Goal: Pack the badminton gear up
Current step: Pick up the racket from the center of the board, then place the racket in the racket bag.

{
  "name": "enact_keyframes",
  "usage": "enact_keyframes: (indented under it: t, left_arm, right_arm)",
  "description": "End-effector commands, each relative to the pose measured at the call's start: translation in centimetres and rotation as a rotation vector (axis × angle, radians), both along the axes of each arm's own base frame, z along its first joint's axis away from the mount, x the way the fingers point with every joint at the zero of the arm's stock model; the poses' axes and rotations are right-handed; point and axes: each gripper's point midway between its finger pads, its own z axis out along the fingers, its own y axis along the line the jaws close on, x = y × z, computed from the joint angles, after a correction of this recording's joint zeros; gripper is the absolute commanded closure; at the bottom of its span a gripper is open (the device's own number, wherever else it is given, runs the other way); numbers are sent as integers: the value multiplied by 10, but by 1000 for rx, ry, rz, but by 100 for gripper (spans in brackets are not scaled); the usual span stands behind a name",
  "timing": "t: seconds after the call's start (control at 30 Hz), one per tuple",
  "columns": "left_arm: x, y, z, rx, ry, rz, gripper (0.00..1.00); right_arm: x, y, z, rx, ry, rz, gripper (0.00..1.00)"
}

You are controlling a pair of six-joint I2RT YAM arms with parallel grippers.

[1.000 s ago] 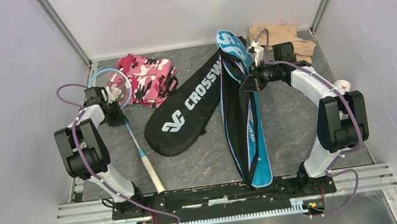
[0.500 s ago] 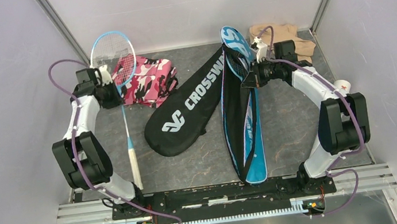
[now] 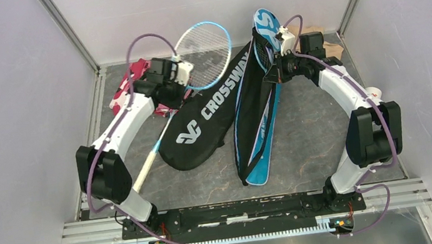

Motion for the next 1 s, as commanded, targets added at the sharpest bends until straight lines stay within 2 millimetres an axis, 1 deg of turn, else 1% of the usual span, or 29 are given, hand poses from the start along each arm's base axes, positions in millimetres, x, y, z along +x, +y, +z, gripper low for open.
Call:
enact_keyframes:
  t: [0.0,0.07,0.2,0.3,0.67,0.83,0.97]
  left_arm:
    - [-6,-17,3,151,-22,-104,98]
    - [-12,-32,-4,175,-13,-143,98]
    - [-25,-58,-18,214,3,-200,98]
    - [-29,-66,-30,247,24,-210,98]
    - [-31,-97,-54,296,52,-229,98]
    - [-31,-127,-58,225,76,-256,98]
    - [-33,-151,-62,203,91,-285,98]
  right_arm:
    - [14,4,26,19,-76,19,100]
    - [14,6,26,22,-77,36,100]
    - [15,7,20,21,-57,51,100]
    - [13,10,16,32,-42,69,100]
    - [11,13,14,44,-36,97,100]
    - [12,15,5,47,-13,101,100]
    - [16,13,-3,29,7,81,100]
